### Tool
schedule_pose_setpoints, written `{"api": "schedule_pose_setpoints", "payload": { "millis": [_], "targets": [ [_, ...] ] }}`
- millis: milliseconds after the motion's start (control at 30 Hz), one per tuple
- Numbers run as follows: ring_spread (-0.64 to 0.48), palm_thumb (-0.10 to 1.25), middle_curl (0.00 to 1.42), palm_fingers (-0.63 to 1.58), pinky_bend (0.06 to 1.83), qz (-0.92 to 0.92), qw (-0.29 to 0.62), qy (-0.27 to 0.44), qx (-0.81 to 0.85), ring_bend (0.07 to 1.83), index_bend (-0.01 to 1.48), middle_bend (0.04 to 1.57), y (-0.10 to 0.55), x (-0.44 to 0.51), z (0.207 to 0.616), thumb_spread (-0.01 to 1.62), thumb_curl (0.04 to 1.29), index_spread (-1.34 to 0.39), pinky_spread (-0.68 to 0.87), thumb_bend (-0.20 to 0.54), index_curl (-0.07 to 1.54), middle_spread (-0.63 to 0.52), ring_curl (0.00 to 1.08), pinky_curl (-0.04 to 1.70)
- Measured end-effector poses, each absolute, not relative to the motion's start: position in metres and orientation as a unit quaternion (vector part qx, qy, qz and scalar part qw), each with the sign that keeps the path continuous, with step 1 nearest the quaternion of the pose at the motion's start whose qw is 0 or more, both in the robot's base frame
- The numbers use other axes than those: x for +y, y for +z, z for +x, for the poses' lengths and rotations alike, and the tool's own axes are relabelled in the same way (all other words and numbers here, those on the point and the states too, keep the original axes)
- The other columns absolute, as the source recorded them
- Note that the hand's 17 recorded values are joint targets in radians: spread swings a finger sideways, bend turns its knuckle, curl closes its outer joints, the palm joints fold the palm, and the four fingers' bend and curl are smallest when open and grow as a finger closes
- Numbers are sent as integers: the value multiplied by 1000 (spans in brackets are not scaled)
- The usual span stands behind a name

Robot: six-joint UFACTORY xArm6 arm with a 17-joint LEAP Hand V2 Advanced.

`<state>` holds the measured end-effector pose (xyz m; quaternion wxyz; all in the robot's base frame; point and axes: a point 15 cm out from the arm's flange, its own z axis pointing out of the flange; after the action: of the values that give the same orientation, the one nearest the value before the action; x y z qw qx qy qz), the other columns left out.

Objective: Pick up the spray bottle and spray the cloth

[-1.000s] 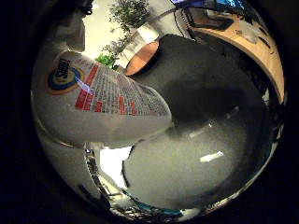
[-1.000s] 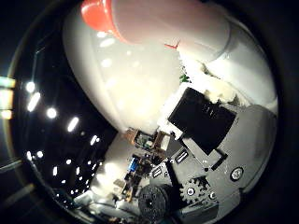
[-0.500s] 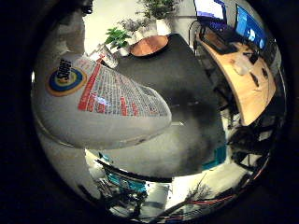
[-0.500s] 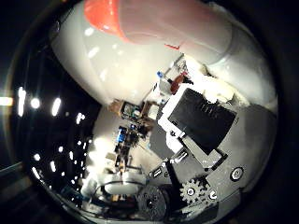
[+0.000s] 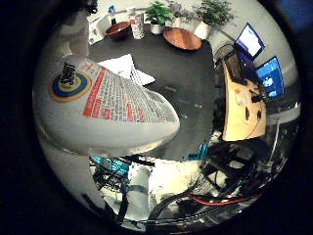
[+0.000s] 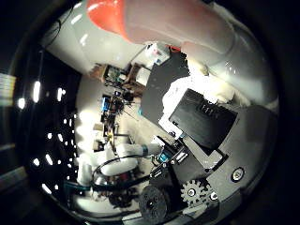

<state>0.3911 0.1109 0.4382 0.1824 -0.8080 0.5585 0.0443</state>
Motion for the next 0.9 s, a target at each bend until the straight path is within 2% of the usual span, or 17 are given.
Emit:
{"api": "schedule_pose_setpoints", "payload": {
  "millis": [133,367,567,733,900],
  "targets": [
    [-207,996,656,1248,1273,-816,142,39,560,1426,1150,1319,429,131,410,735,1076,-267,-317,-14,629,-188,555,605],
    [-207,987,655,1249,1270,-810,61,52,580,1426,1150,1319,377,149,453,759,1072,-267,-318,-13,629,-188,556,610],
    [-207,982,655,1249,1268,-811,13,70,581,1425,1150,1319,337,156,463,776,1069,-267,-319,-15,628,-188,556,613],
    [-206,972,655,1249,1267,-808,26,59,585,1421,1150,1319,355,146,463,796,1066,-267,-319,-14,628,-188,553,615],
    [-206,966,655,1247,1267,-804,66,26,590,1424,1147,1321,416,127,451,804,1060,-269,-319,-14,629,-187,553,617]
  ]
}}
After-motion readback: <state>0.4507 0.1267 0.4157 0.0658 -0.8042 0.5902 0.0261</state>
